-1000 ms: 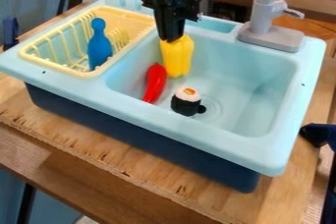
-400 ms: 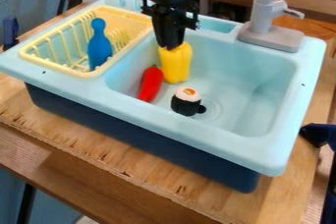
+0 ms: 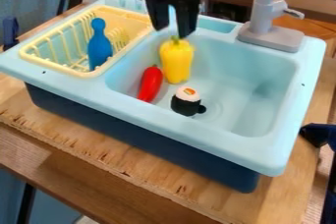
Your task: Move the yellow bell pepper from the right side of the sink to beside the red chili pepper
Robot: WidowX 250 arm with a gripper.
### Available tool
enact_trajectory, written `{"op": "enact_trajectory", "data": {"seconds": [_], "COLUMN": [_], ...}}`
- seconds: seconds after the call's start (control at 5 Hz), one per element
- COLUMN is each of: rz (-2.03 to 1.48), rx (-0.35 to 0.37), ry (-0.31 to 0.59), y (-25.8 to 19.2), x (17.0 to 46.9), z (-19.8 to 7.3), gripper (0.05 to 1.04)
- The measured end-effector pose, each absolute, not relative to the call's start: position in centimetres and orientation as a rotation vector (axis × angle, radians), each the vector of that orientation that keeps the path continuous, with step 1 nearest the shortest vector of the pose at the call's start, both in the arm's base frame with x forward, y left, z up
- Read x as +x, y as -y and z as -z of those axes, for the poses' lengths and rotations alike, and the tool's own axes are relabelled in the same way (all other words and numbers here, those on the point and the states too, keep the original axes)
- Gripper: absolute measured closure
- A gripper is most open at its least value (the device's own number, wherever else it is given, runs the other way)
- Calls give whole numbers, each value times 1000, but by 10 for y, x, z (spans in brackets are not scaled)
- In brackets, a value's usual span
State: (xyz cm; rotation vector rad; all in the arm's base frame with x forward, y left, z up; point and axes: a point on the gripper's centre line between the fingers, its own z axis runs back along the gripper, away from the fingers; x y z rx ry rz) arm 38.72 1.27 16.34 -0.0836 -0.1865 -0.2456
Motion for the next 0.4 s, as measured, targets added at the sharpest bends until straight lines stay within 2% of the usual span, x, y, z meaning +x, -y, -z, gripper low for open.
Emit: {"op": "enact_trajectory", "data": {"seconds": [0.2,0.4], "rz": [239,241], "rx": [-86,-80], "ry": [230,197], "y": [-17,-20], "x": [378,360], "z": [-186,-205], "gripper": [79,83]}}
